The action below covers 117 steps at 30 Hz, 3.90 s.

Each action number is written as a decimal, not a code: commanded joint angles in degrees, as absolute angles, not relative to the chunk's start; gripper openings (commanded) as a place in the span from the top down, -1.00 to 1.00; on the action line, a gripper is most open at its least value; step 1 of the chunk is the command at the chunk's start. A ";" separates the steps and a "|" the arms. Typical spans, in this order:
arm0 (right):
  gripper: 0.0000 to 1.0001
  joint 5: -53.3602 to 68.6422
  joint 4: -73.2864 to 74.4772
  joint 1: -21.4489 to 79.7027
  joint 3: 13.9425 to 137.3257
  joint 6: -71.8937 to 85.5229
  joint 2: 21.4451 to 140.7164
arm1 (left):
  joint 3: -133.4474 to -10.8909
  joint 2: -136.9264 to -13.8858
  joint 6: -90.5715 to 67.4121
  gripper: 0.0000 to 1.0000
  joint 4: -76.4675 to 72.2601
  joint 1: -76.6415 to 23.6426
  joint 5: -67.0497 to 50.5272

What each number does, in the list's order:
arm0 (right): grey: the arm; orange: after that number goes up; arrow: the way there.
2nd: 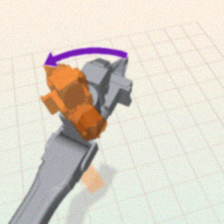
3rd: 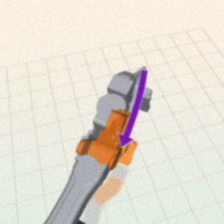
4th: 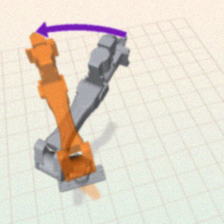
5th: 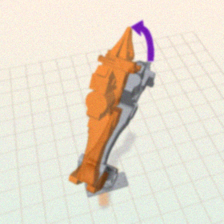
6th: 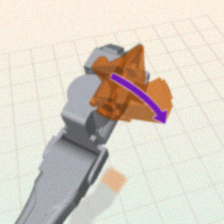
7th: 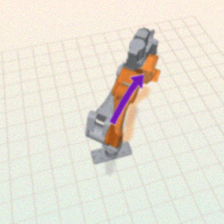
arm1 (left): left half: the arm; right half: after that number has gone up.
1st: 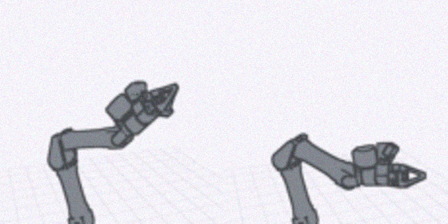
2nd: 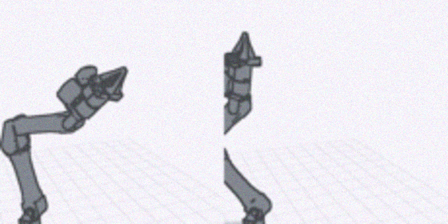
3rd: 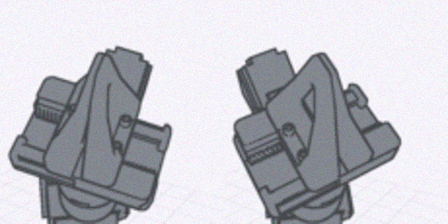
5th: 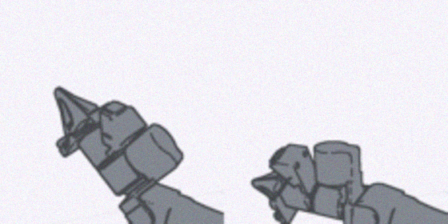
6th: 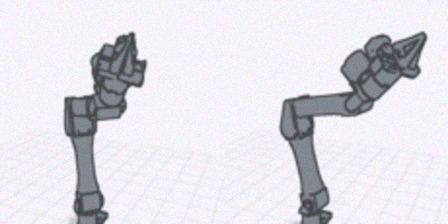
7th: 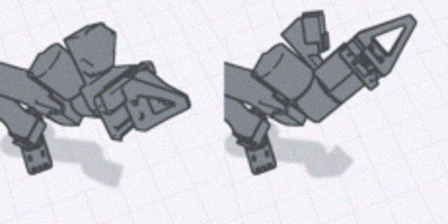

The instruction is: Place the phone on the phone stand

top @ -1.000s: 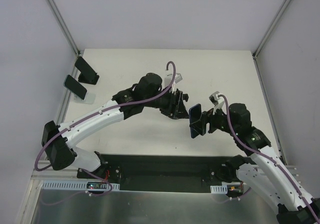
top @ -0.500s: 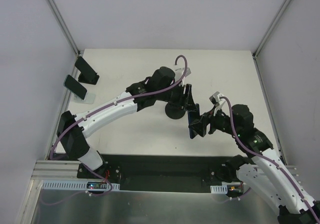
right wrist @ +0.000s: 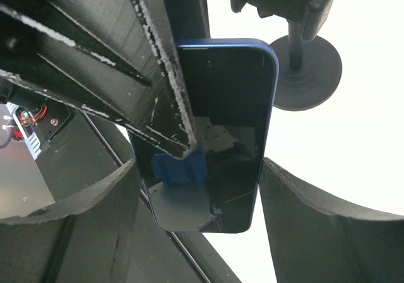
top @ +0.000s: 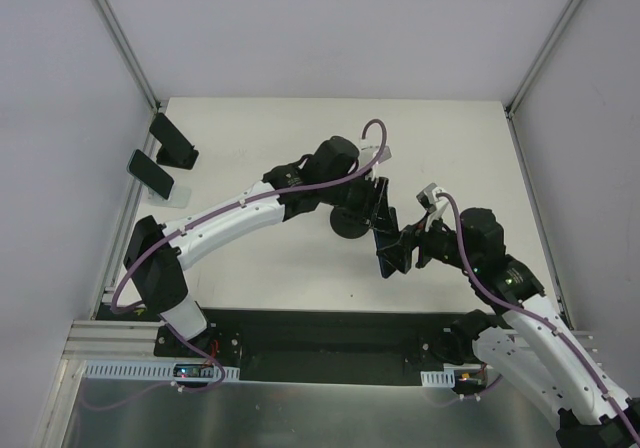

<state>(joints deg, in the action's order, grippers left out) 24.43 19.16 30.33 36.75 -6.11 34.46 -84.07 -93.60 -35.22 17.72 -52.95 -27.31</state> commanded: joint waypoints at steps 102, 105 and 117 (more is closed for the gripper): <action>0.99 30.50 10.90 32.26 54.67 -13.36 65.48 | -95.10 -95.62 33.92 1.00 28.83 -42.36 -64.60; 0.99 30.32 11.07 32.26 54.58 -13.53 65.39 | -95.10 -96.24 35.41 1.00 30.06 -41.57 -63.72; 0.99 31.03 11.69 32.61 55.37 -13.80 65.92 | -96.85 -97.65 39.72 1.00 36.65 -40.17 -58.72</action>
<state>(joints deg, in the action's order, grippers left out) 26.00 16.73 32.01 53.54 -14.00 68.40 -94.04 -97.41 35.20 35.68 -41.78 -62.78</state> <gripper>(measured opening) 0.078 0.057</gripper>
